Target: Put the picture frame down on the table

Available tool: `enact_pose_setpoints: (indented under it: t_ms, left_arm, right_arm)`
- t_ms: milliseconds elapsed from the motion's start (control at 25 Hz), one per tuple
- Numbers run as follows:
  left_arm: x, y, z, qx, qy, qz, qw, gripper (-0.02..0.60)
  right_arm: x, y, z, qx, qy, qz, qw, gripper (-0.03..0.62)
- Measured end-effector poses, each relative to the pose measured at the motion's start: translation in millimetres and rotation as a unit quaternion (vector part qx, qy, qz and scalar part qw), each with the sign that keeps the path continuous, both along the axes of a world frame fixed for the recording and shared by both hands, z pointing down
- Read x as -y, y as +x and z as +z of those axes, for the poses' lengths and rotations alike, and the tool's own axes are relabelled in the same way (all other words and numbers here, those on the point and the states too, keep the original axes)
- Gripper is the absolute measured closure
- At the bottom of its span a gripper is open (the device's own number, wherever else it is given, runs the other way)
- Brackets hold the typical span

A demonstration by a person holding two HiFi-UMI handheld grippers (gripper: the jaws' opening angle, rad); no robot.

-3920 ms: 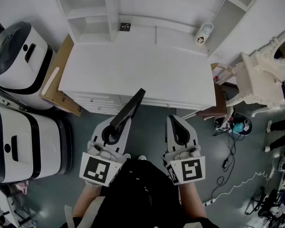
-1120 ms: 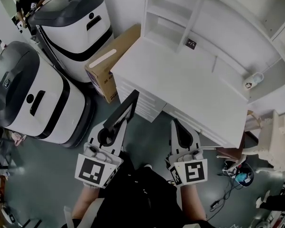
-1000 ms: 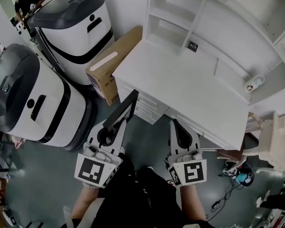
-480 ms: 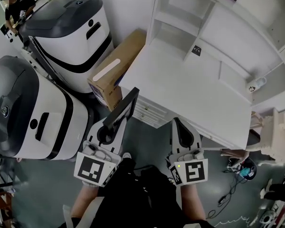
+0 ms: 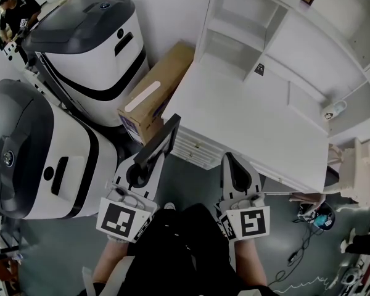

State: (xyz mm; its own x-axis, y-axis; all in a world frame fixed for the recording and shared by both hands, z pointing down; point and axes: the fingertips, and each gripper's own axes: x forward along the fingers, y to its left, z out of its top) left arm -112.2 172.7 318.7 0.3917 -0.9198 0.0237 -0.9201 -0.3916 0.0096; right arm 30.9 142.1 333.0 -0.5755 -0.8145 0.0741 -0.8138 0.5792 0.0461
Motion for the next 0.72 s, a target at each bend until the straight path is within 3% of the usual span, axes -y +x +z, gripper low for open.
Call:
enact_pose_setpoints:
  t_ms: [720]
  left_arm:
    - [44, -16, 13, -0.013, -0.013, 0.0, 0.9998, 0.569]
  right_arm:
    - [48, -24, 5, -0.009, -0.008, -0.009, 1.0, 0.592]
